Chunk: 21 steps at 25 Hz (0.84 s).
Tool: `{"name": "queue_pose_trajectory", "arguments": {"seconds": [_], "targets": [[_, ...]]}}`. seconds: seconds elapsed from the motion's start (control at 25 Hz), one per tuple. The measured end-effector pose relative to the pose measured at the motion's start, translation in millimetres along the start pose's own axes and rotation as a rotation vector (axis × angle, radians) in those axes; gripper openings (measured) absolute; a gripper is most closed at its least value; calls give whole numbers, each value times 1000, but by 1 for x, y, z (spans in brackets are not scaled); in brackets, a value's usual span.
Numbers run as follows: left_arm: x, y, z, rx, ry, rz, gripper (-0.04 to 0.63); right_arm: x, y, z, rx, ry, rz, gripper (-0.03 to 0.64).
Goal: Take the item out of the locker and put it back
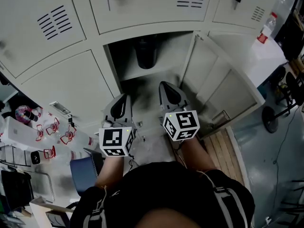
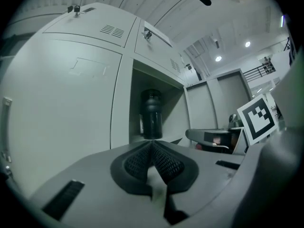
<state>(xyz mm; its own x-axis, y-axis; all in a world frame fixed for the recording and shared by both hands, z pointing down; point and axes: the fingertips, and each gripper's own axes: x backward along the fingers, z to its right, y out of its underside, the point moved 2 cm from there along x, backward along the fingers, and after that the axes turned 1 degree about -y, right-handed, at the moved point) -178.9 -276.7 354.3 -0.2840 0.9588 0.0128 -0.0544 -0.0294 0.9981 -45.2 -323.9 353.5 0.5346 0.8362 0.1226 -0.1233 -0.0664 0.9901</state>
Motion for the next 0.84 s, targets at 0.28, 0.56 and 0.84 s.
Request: {"name": "queue_pose_trajectory", "arguments": {"seconds": [0.28,0.56,0.84], "targets": [[6,7,9,9,-22,-19,12,6,1,4,16,31,-14,14],[9,8,7,7,-30,-25,12,5,6,0,28,35,-31,14],[7,7,6,5,-29,-27,12,4,9,2,34,46,-48,14]]}}
